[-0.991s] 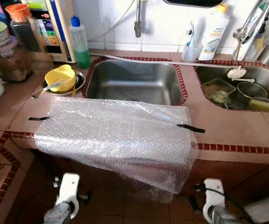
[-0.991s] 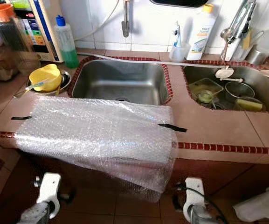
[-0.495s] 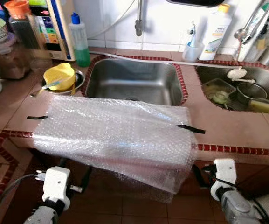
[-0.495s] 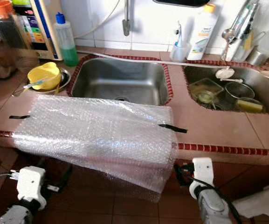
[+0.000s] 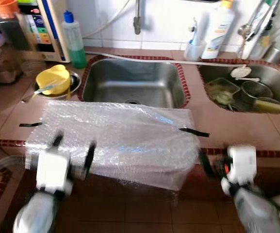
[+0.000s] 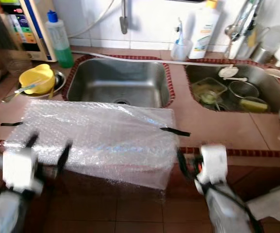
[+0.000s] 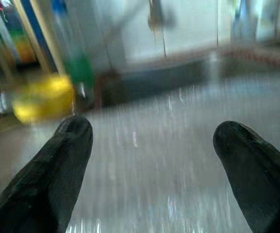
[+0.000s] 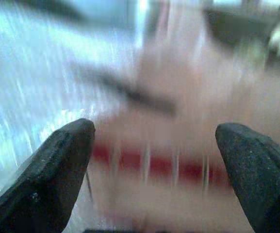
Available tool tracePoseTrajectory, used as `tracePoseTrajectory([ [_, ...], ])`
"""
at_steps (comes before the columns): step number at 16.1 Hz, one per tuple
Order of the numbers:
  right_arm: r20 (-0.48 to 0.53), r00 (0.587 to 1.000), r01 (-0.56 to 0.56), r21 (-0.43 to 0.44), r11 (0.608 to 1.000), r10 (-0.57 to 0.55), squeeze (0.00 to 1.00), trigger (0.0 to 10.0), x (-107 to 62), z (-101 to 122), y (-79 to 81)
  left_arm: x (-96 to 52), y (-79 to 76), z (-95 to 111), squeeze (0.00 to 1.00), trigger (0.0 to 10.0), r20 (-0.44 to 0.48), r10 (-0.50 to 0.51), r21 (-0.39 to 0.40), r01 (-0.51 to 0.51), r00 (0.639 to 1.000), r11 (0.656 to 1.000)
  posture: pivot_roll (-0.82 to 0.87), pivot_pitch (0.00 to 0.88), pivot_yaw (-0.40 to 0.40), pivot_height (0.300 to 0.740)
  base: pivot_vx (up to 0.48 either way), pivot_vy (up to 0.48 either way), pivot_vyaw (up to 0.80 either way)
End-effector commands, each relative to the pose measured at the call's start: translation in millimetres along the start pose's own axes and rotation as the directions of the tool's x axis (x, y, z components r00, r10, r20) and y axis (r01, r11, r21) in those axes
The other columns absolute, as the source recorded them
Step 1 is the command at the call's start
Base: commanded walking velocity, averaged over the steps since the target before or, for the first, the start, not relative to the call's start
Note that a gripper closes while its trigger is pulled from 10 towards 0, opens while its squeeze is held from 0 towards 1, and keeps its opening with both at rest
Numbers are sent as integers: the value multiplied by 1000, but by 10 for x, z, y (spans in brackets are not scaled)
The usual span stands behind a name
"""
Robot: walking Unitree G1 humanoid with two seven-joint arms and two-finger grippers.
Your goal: Kitchen organization
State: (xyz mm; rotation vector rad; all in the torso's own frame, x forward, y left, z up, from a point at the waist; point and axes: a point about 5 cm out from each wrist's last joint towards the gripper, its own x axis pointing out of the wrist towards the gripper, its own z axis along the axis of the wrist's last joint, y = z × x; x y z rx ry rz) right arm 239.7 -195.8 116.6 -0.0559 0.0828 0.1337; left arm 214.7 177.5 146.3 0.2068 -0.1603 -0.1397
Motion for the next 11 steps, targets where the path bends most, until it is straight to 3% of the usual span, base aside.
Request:
tracePoseTrajectory([
  [1,74,997,-6,-25,1000,7,0,10000,70,268,71,141,8,161,0,10000,36,47,0,-47,998,999,59,66,-17,740,0,0,0],
  [2,87,996,11,-41,999,-7,0,10000,107,343,64,203,40,218,0,10000,58,116,22,-117,992,993,58,58,-21,740,0,0,0],
  [4,129,992,19,-94,995,-7,0,10000,166,441,58,254,35,230,0,10000,52,141,-12,-141,989,990,53,45,-21,740,0,0,0],
  [9,157,988,29,-134,991,-8,0,10000,183,542,80,265,27,242,0,10000,62,159,32,-161,985,986,50,37,-24,740,0,0,0],
  [11,220,975,80,-207,975,-33,0,10000,179,695,77,328,61,345,0,10000,105,186,56,-193,977,980,47,33,-19,740,0,0,0],
])
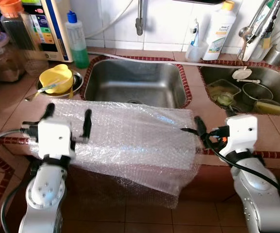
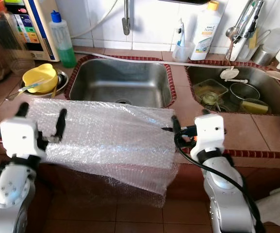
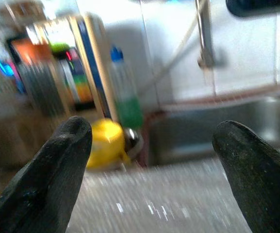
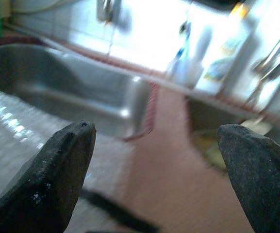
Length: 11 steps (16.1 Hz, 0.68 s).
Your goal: Kitchen organization
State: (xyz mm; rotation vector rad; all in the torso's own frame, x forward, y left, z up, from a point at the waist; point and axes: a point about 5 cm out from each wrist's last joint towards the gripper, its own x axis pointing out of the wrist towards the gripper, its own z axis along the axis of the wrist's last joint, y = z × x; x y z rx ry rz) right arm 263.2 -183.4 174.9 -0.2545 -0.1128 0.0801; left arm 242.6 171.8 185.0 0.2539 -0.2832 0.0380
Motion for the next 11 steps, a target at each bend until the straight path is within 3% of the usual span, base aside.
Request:
tracePoseTrajectory([
  [1,131,988,91,-95,991,-78,0,10000,42,295,-90,70,-3,121,0,10000,57,4,40,-6,998,999,43,22,-5,740,0,0,0],
  [5,174,969,200,-130,971,-176,0,10000,78,386,-201,238,42,273,0,10000,148,33,128,-53,988,990,38,9,12,740,0,0,-134],
  [8,200,962,217,-137,966,-188,0,10000,89,433,-187,322,112,313,0,10000,176,73,138,-98,982,986,38,10,14,740,0,0,-294],
  [9,208,961,210,-121,970,-182,0,10000,103,450,-168,366,172,333,0,10000,197,105,149,-135,975,980,39,10,14,740,0,0,0],
  [11,201,963,192,-55,980,-177,0,10000,169,463,-130,467,207,354,0,10000,196,147,99,-169,970,981,40,10,12,740,0,0,0],
])
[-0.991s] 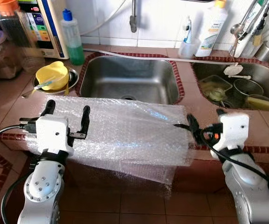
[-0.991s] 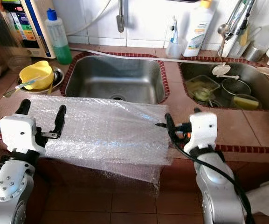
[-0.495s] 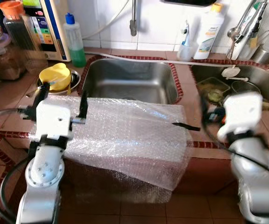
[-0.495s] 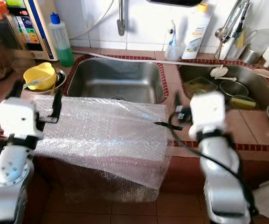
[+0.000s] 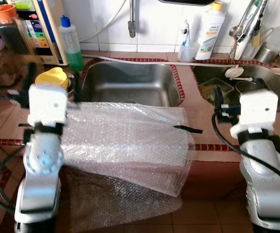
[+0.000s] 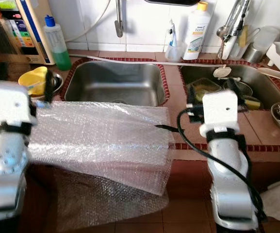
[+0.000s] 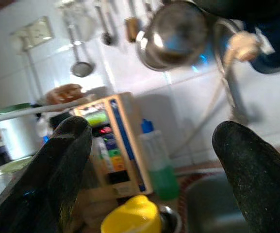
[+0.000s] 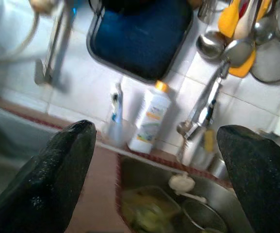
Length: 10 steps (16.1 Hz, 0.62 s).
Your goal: Kitchen organization
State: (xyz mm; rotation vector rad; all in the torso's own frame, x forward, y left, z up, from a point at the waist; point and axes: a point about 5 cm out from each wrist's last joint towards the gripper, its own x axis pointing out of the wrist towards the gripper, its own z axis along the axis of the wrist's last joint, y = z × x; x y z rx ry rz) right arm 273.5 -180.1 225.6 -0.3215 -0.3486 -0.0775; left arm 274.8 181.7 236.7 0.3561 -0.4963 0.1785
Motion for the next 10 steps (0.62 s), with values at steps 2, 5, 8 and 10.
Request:
tracePoseTrajectory([
  [2,-28,1000,5,69,998,-3,0,10000,66,-23,15,47,-31,-26,0,10000,-32,29,-77,-31,999,997,41,12,9,740,0,0,0],
  [5,-19,999,-25,114,993,27,0,10000,124,17,81,3,-159,-54,243,10000,-59,-22,-156,12,998,988,39,19,4,740,0,0,0],
  [8,-28,999,-36,135,990,40,0,10000,120,11,105,-86,-253,-159,0,10000,-145,-69,-266,28,987,964,33,25,-2,740,0,0,0],
  [10,-40,998,-44,145,988,51,0,10000,99,-2,120,-250,-402,-217,0,10000,-189,-158,-317,92,969,944,27,29,-2,740,0,0,0],
])
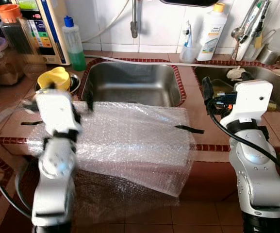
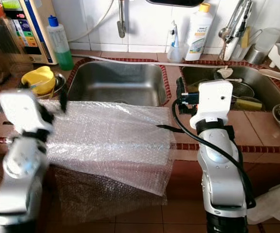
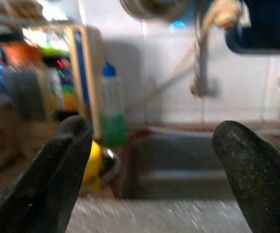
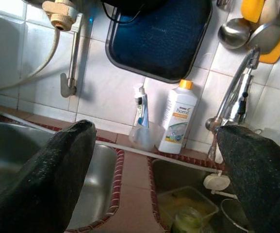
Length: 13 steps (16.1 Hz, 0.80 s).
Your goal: Kitchen organization
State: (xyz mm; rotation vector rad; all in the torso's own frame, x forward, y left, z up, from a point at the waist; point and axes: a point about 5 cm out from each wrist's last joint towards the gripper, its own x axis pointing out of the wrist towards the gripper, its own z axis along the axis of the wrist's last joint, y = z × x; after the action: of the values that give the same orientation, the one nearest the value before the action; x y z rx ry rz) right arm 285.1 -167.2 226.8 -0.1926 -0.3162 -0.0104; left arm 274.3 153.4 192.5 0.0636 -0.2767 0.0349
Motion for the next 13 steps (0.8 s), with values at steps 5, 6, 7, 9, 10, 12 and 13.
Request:
tracePoseTrajectory([
  [5,-76,997,-2,21,1000,3,0,10000,-137,-125,-27,-150,-6,-4,0,10000,-15,-51,22,51,999,998,31,36,-5,740,0,0,0],
  [6,-84,996,-3,25,1000,6,0,10000,-154,-139,-23,-153,-1,-15,0,10000,-22,-49,26,49,999,998,30,34,-6,740,0,0,0],
  [7,-90,996,-5,28,1000,7,0,10000,-167,-149,-21,-154,1,-23,0,10000,-24,-45,28,46,999,999,28,35,-6,740,0,0,0],
  [9,-97,995,-9,25,1000,11,0,10000,-177,-159,-20,-164,-17,-37,0,10000,-30,-49,37,50,998,998,24,35,-6,740,0,0,0],
  [10,-100,995,-10,22,1000,13,0,10000,-179,-169,-23,-171,-35,-53,0,10000,-36,-51,41,53,998,998,23,34,-7,740,0,0,0],
  [12,-102,995,-12,20,1000,14,0,10000,-173,-174,-26,-171,-35,-56,0,10000,-38,-53,48,55,998,997,25,35,-7,740,0,0,0],
  [13,-103,995,-14,20,1000,16,0,10000,-169,-175,-23,-171,-30,-59,0,10000,-38,-53,52,55,998,997,27,36,-6,740,0,0,0],
])
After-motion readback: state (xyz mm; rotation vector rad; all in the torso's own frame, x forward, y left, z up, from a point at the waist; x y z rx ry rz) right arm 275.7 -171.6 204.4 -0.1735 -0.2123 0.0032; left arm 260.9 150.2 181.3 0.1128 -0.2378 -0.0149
